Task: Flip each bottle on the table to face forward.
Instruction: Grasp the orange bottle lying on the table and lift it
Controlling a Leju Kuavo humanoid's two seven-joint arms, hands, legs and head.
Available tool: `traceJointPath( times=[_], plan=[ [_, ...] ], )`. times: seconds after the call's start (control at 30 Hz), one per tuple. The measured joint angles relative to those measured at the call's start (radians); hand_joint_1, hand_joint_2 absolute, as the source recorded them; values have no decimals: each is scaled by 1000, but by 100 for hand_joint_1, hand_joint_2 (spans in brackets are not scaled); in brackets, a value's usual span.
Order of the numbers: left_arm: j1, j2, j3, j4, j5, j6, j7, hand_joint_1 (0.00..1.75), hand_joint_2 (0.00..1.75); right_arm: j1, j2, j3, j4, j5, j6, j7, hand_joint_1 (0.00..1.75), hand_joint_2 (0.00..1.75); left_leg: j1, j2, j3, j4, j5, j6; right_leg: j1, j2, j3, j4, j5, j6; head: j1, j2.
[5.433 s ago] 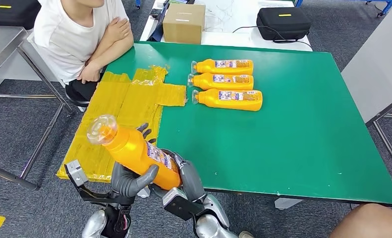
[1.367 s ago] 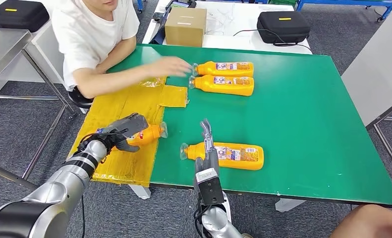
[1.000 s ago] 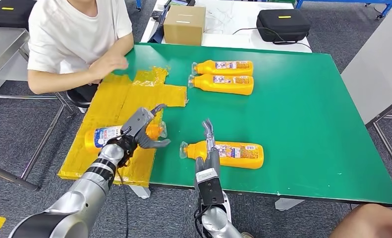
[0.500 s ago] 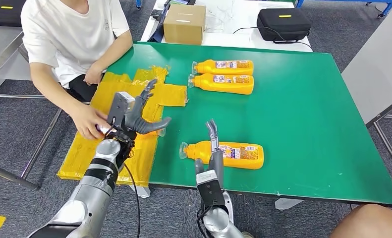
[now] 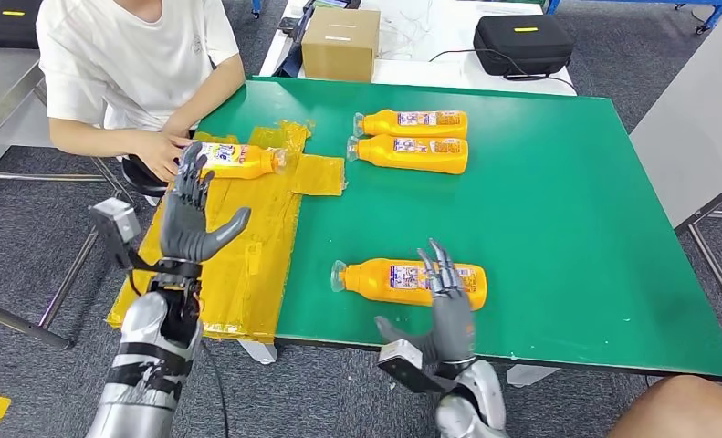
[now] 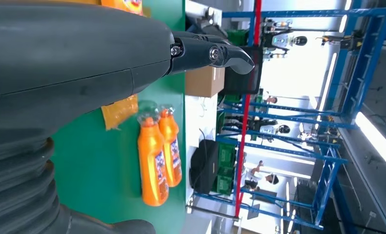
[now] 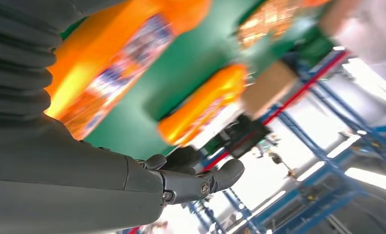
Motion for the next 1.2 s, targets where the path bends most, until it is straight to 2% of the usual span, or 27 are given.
traceJointPath(
  times=[0.2, 0.37, 0.63, 1.0, 1.2],
  plan=[
    [48, 12, -2, -65, -6, 0, -5, 0, 175, 1, -29, -62, 22, 36, 14, 17, 0, 175, 0, 0, 0, 0, 0, 0, 0, 0, 0, 0, 0, 0, 0, 0],
    [78, 18, -4, -99, -31, -2, -16, 0, 175, -20, -57, -92, 64, 131, 54, 104, 0, 175, 0, 0, 0, 0, 0, 0, 0, 0, 0, 0, 0, 0, 0, 0],
    [132, 20, -36, -153, -81, -20, -43, 0, 175, -141, -93, -152, 237, 208, 99, 128, 0, 175, -1, 0, 0, 0, 0, 0, -1, 0, 0, 0, 0, 0, 0, 0],
    [124, 19, -73, -153, -68, -34, -22, 0, 175, -301, -92, -140, 435, 321, 192, 243, 0, 175, -1, 0, 0, 0, 1, 0, -1, 0, 0, 0, 1, 0, 0, 0],
    [119, 19, -83, -141, -59, -37, -15, 0, 175, -392, -92, -102, 519, 373, 329, 307, 3, 175, -1, 1, 1, 0, 1, 0, -1, 0, 0, 0, 1, 0, 0, 0]
  ],
)
